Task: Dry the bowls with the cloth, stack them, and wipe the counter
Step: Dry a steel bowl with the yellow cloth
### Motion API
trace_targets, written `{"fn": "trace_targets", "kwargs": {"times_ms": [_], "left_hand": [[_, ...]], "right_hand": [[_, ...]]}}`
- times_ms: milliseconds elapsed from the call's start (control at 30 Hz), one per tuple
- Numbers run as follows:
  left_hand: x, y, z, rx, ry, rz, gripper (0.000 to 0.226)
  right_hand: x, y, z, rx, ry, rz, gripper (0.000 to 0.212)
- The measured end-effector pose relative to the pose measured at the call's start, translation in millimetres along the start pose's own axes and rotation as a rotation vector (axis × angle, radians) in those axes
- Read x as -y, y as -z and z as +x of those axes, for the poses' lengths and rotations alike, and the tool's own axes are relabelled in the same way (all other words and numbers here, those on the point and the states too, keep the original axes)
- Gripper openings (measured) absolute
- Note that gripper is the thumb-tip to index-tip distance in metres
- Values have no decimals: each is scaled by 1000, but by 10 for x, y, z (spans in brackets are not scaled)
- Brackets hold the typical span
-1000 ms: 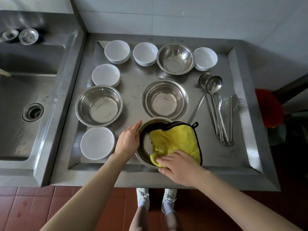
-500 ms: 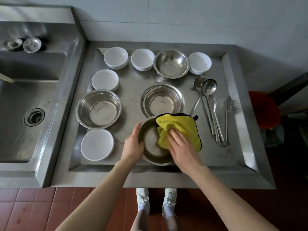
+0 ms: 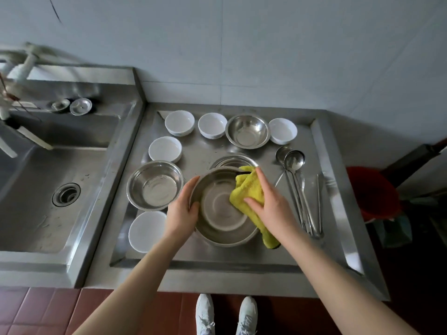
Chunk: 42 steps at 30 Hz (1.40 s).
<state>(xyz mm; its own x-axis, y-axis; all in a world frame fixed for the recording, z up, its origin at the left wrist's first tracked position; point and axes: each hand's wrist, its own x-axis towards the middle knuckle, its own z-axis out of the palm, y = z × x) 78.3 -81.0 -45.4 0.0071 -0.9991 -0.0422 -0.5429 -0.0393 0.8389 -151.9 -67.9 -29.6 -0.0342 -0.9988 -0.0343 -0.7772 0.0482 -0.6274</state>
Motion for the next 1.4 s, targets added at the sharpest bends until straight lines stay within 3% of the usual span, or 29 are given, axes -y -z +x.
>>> {"fn": "trace_targets", "kwargs": {"times_ms": [100, 200, 333, 633, 767, 933, 1067, 1233, 1333, 1400], "left_hand": [[-210, 148, 96, -98, -48, 7, 71], [-452, 281, 193, -90, -127, 77, 71], [-724, 418, 257, -29, -271, 141, 68], [-1293, 664, 365, 36, -593, 304, 41], [-1397, 760, 387, -51, -494, 249, 39], [-1420, 827, 432, -151, -346, 110, 50], [-1537, 835, 405, -126, -437, 219, 45], [-1775, 780, 398, 41, -620, 386, 35], [-1828, 770, 400, -130, -534, 324, 29], [-1788, 811, 378, -245, -459, 240, 29]], "right_hand": [[132, 112, 41, -63, -167, 136, 73], [284, 251, 94, -163, -210, 161, 46], [523, 577, 197, -198, -82, 98, 27], [927, 1086, 359, -174, 203, -106, 35], [1035, 1232, 344, -218, 223, -91, 29], [962, 1212, 303, -296, 42, 114, 24], [975, 1267, 276, -303, 41, 102, 21], [1178, 1371, 300, -269, 261, -187, 20], [1208, 1417, 334, -315, 278, -220, 19], [1144, 1457, 334, -366, 198, -38, 13]]}}
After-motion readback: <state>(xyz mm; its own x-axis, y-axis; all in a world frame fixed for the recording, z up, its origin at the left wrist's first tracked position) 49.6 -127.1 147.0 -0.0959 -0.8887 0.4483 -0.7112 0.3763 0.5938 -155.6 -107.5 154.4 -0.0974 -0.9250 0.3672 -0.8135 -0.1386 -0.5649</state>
